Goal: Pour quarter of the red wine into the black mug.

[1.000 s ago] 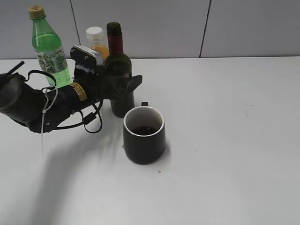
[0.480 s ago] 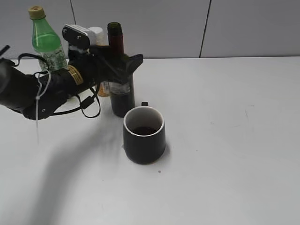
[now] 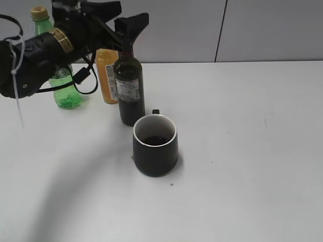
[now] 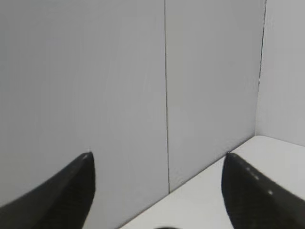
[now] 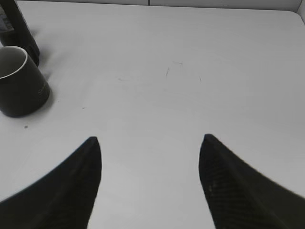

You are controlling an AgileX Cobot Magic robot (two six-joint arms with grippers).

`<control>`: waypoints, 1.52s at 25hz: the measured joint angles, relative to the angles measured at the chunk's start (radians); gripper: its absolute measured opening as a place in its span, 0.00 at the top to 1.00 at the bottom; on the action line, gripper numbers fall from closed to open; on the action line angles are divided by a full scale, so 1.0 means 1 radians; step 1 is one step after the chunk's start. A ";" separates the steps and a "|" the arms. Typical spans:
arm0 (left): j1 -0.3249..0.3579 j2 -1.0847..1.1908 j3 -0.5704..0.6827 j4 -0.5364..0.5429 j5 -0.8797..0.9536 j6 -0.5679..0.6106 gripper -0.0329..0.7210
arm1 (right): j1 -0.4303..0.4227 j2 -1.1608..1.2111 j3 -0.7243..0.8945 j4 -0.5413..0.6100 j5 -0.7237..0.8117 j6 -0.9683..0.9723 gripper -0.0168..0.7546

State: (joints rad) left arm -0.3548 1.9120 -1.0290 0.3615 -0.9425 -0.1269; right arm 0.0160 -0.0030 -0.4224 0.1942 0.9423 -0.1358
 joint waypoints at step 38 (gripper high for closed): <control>0.025 -0.748 0.026 -0.224 1.966 0.053 0.17 | 0.000 0.000 0.000 0.000 0.000 0.000 0.34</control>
State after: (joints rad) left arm -0.3296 1.1639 -1.0027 0.1377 1.0237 -0.0738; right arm 0.0160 -0.0030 -0.4224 0.1942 0.9423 -0.1358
